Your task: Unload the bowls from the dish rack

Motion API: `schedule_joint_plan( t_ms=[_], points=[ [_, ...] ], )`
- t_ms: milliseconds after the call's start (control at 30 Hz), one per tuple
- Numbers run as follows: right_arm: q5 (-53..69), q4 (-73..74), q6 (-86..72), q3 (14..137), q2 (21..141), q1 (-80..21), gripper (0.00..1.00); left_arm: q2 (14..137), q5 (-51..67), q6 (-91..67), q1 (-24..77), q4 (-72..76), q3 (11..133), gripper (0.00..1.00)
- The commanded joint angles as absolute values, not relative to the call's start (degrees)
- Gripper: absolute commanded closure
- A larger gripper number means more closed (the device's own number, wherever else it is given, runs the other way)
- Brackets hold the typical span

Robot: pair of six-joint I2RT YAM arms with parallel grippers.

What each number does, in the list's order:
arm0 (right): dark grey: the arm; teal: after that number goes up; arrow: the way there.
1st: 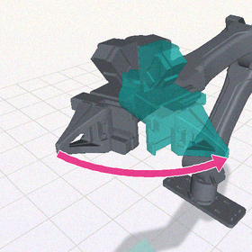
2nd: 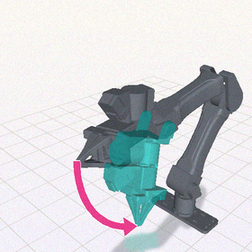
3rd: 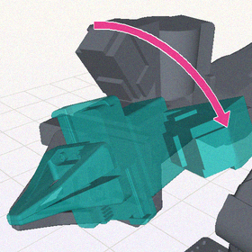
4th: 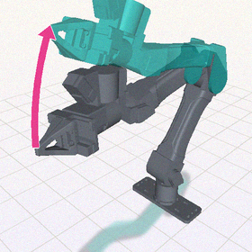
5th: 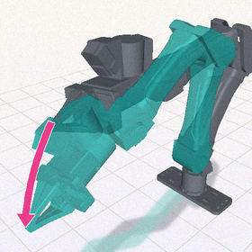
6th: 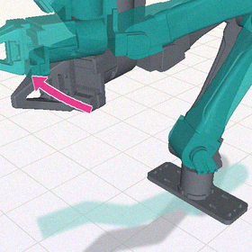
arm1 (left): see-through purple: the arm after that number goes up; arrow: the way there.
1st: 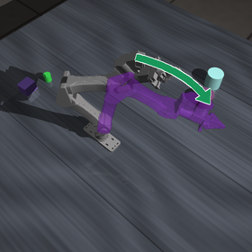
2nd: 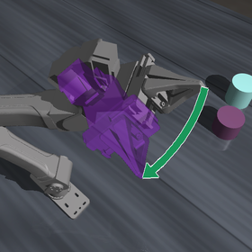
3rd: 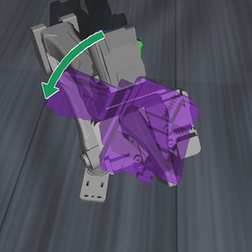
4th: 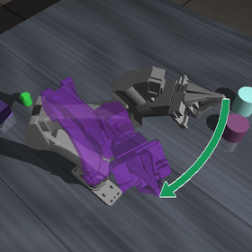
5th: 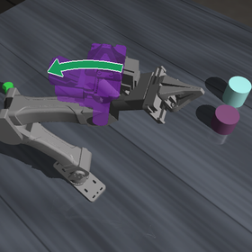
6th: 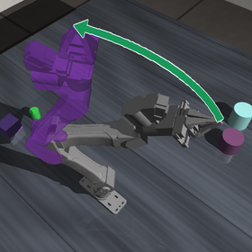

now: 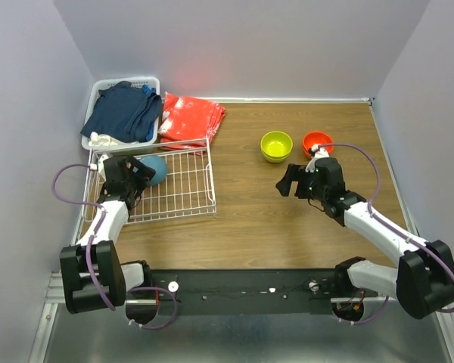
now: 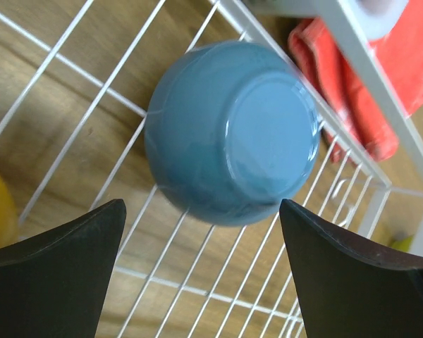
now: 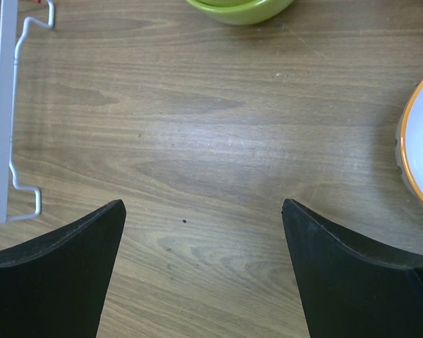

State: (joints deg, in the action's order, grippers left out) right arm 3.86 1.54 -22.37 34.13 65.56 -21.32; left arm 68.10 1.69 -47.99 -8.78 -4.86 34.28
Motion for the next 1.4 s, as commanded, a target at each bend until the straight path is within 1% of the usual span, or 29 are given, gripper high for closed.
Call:
schedule_joint_plan(
  t_ms=[0, 400, 633, 667, 800, 833, 900, 967, 1000, 1233, 1367],
  points=[
    [5.89, 1.23, -21.53, 36.03, 67.23, -21.71, 0.00, 69.26, 3.43, -55.54, -9.84, 7.10, 31.38, 0.01],
    [7.29, 1.23, -21.27, 36.91, 70.05, -21.62, 0.00, 74.44, 0.97, -64.51, -9.93, 24.50, 24.61, 0.01],
    [7.47, 0.88, -21.18, 36.74, 71.01, -21.71, 0.00, 75.15, 0.44, -65.65, -9.93, 26.54, 25.05, 0.02],
    [7.47, 0.88, -21.18, 36.83, 70.93, -21.62, 0.00, 75.06, 0.44, -66.00, -9.93, 25.76, 25.92, 0.06],
    [7.47, 0.79, -21.09, 36.65, 70.75, -21.62, 0.00, 74.27, 0.35, -66.01, -9.93, 24.09, 26.98, 0.15],
    [7.47, 0.70, -21.09, 36.56, 70.66, -21.62, 0.00, 73.75, 0.44, -66.09, -9.93, 23.56, 27.16, 0.19],
    [7.38, 0.62, -21.18, 36.47, 70.58, -21.71, 0.00, 73.13, 0.44, -66.01, -9.93, 22.15, 27.68, 0.22],
    [7.38, 0.53, -21.01, 36.39, 70.58, -21.62, 0.00, 72.07, 0.44, -65.92, -9.93, 20.58, 27.95, 0.29],
    [7.38, 0.61, -21.09, 36.39, 70.58, -21.71, 0.00, 71.64, -1.30, -65.74, -9.93, 20.22, 28.04, 0.30],
    [7.38, 0.70, -21.09, 36.47, 70.31, -21.71, 0.00, 68.21, -1.76, -65.48, -9.93, 16.26, 29.27, 0.49],
    [7.56, 0.79, -21.01, 36.39, 70.14, -21.71, 0.00, 66.54, -1.67, -63.90, -9.93, 13.54, 31.11, 0.58]
  ],
)
